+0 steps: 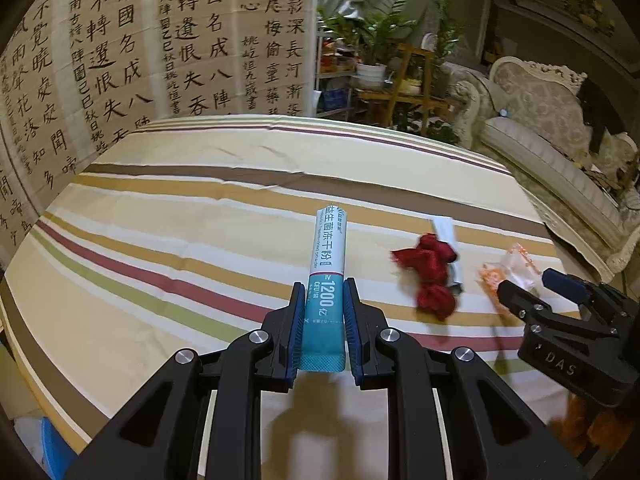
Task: Collect trash
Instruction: 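Grasp the blue-and-white tube with the left tool while the right tool grasps the clear orange-printed wrapper, then carry the blue tube and clear wrapper over the black bin and open both tools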
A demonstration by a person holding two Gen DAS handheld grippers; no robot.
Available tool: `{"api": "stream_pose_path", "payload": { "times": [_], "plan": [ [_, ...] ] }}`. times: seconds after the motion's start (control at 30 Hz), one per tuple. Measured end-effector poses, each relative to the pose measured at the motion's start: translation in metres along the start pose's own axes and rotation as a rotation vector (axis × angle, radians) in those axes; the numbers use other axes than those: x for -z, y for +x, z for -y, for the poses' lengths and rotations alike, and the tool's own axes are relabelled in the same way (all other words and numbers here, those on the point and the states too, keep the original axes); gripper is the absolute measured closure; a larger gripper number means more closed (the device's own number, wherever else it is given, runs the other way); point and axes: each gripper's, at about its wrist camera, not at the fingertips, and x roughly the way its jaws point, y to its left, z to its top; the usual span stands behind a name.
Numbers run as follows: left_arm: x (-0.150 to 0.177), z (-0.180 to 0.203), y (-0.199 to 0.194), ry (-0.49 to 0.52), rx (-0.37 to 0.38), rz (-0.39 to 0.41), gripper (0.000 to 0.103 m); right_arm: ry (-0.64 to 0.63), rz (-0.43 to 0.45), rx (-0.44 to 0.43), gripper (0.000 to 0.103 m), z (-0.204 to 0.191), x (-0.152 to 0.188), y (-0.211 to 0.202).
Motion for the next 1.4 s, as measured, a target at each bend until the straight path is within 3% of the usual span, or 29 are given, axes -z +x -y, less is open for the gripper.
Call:
{"api": "stream_pose_path", "payload": {
  "times": [0.13,0.27,0.33,0.5,0.77,1.4],
  "plan": [
    [0.000,-0.006,0.005,-0.015,-0.004,-0.010,0.083,-0.021,-0.021,0.014,0.037,-0.006,-0.002,0.007],
    [0.002,-0.009,0.008,-0.022,0.000,-0.015,0.083,-0.037,-0.060,0.019,0.053,-0.009,-0.001,0.017],
    [0.003,-0.009,0.009,-0.026,0.002,-0.020,0.083,-0.035,-0.057,0.020,0.053,-0.009,0.000,0.017],
    [0.005,-0.011,0.011,-0.034,0.005,-0.029,0.083,-0.037,-0.049,0.023,0.079,-0.010,0.000,0.016],
    [0.005,-0.013,0.012,-0.040,0.007,-0.029,0.083,-0.032,-0.040,0.030,0.099,-0.009,0.002,0.015],
    [0.008,-0.009,0.003,-0.033,0.027,-0.013,0.083,-0.007,0.016,0.043,0.102,0.001,0.012,-0.011]
  ]
}}
